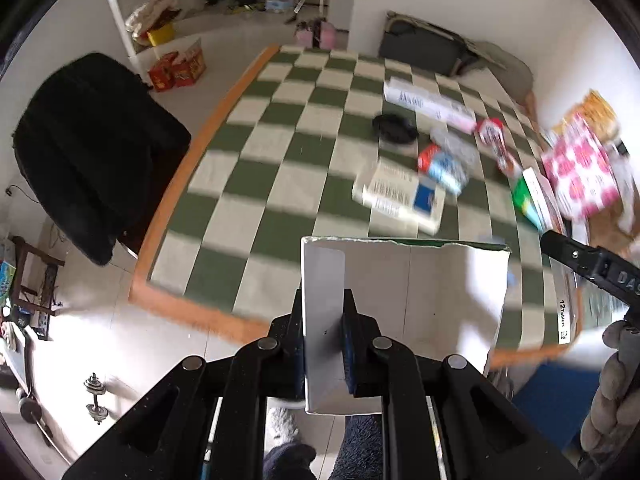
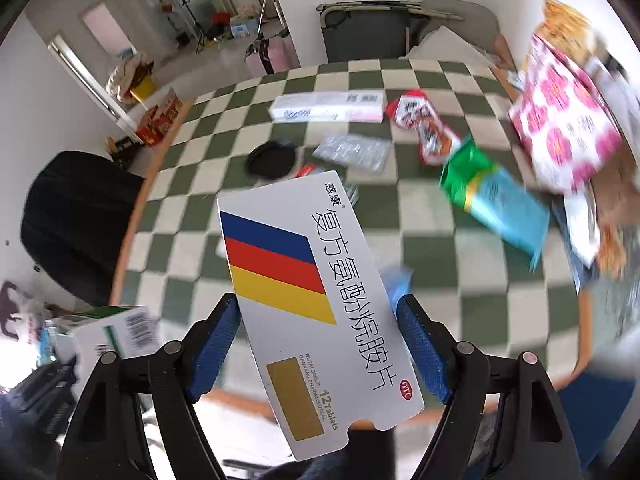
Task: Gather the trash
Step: 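Carry both boxes to the trash bin and open both tools to drop them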
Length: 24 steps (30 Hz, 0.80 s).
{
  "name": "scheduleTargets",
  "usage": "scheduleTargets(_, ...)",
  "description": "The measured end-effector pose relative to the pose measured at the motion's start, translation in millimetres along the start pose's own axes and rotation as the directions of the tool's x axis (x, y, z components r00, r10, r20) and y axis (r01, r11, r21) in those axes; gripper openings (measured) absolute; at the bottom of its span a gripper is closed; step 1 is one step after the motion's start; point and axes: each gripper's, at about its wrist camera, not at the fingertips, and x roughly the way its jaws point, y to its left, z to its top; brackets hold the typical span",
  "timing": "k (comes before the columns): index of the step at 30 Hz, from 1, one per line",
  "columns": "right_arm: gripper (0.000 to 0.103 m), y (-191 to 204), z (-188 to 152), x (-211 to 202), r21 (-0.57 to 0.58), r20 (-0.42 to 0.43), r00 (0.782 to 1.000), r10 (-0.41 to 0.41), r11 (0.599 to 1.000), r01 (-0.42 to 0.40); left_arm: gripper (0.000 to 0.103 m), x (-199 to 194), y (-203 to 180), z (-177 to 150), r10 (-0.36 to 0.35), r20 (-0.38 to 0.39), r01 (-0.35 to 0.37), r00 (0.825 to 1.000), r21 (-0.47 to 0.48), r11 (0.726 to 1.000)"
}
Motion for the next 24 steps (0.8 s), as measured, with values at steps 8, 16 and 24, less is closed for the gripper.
scheduleTargets(8, 0.081, 35, -156, 19, 0.147, -0.148, 0.980, 0.130, 0.983, -0.108, 0.011, 51, 72, -96, -0.001, -0.211, -0.010, 0.977, -0.053, 0.999)
scheduleTargets(16, 0.081, 35, -281, 149, 0.223, -0.361, 0.915, 0.178, 0.970, -0.100, 0.012, 202, 111, -169, -0.008, -0.374, -0.052, 0.928, -0.152, 0.987)
scheduleTargets(24, 0.081, 13, -359, 338, 0.333, -0.446, 0.866, 0.226, 0.940, -0.074, 0.019, 381, 110, -214, -0.059, -0.484, -0.040, 0.873, -0.192, 0.981)
